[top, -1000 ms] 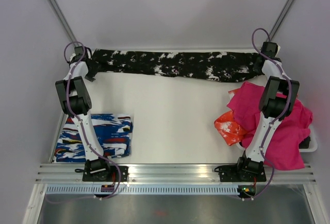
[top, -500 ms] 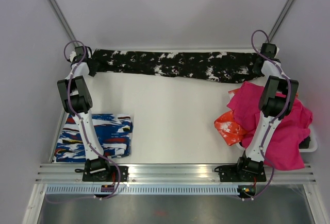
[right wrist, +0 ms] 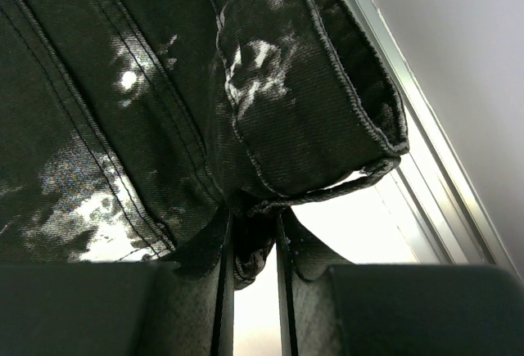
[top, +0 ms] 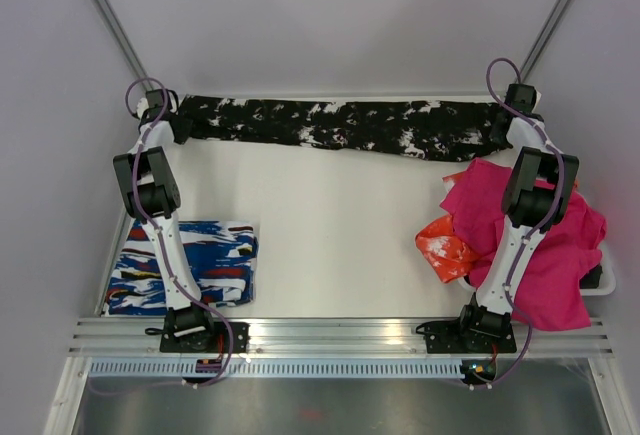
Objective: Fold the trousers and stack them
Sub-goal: Fold the trousers
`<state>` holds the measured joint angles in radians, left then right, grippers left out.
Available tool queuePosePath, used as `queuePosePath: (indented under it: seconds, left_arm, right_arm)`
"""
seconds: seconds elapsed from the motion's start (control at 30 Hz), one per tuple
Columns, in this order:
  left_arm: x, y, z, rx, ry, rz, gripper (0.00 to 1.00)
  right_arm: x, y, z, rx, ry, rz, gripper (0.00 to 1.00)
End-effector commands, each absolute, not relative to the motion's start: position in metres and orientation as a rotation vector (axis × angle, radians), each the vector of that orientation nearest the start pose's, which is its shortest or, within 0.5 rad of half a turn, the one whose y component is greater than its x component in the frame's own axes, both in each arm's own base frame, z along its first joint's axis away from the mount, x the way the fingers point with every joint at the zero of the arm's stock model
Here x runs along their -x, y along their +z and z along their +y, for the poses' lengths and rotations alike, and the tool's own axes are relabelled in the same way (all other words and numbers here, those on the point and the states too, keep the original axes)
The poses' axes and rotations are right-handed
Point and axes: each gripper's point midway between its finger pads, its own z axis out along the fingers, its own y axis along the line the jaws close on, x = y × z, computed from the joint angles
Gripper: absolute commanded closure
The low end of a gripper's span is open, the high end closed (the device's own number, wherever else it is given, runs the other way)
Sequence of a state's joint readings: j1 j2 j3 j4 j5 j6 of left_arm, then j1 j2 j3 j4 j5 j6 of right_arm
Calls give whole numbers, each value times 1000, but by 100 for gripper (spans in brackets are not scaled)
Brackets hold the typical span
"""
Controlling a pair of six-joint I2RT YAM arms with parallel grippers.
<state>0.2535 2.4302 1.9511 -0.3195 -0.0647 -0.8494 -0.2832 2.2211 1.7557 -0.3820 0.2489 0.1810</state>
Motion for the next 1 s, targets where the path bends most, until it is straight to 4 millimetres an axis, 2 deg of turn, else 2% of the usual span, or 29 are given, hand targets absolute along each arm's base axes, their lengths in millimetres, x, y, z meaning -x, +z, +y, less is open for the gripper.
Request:
queuePosePath:
  seconds: [0.0, 0.13, 0.17, 0.2, 0.23, 0.27, 0.3, 0.33, 0.37, 0.47, 0.57, 0.6, 0.63, 0.7, 0.73, 0.8, 0.83, 0.87, 0.93, 0.97]
  left_arm:
    - [-576, 8, 138, 1270, -88, 2138, 98]
    - [-536, 33, 148, 1273, -13, 2151, 98]
    - [-519, 41, 148, 1271, 5, 2157, 98]
    - [-511, 45, 152, 1275, 13, 2151, 98]
    - [-493, 35, 149, 1280, 30, 2190, 98]
    - [-487, 50, 150, 1265, 27, 2172, 98]
    - [-481, 53, 152, 1261, 38, 2174, 98]
    - [-469, 48, 150, 1246, 66, 2215, 98]
    - [-465, 57, 152, 1234, 88, 2206, 98]
    - [-449, 61, 158, 1224, 138, 2225, 98]
    - [-444, 68, 169, 1221, 150, 2199, 98]
    - [-448, 69, 170, 1187, 141, 2210, 98]
    - [-453, 72, 167, 1155, 109, 2224, 98]
    - [-460, 76, 160, 1091, 64, 2252, 98]
    - [-466, 85, 159, 1071, 42, 2240, 92]
    - [-471, 99, 154, 1024, -6, 2227, 73]
    - [-472, 115, 154, 1011, -11, 2198, 42]
    - [-471, 122, 157, 1013, 7, 2182, 35]
    - [-467, 139, 168, 1027, 72, 2137, 24]
    - [-467, 144, 171, 1023, 83, 2126, 22]
  right_arm:
    - [-520, 58, -202, -645, -421, 2330, 100]
    - [-506, 61, -203, -656, -436, 2337, 100]
    - [-499, 57, -203, -664, -441, 2348, 100]
    - [-497, 64, -203, -662, -443, 2337, 100]
    - [-494, 64, -203, -665, -448, 2335, 100]
    - [-488, 62, -203, -674, -452, 2343, 100]
    - [-485, 66, -205, -679, -457, 2337, 100]
    - [-480, 67, -205, -682, -465, 2347, 100]
    - [-476, 67, -207, -689, -476, 2356, 100]
    - [-462, 72, -213, -708, -502, 2358, 100]
    - [-457, 80, -226, -735, -487, 2325, 100]
    - [-460, 80, -223, -725, -449, 2332, 100]
    - [-467, 88, -224, -707, -432, 2318, 97]
    - [-480, 92, -212, -632, -372, 2335, 85]
    - [-488, 95, -199, -526, -313, 2360, 69]
    - [-512, 119, -167, -333, -277, 2340, 54]
    - [-517, 125, -156, -237, -284, 2350, 44]
    - [-531, 146, -137, -166, -274, 2312, 41]
    - [-544, 178, -114, -107, -247, 2262, 39]
    - [-546, 188, -108, -97, -229, 2246, 37]
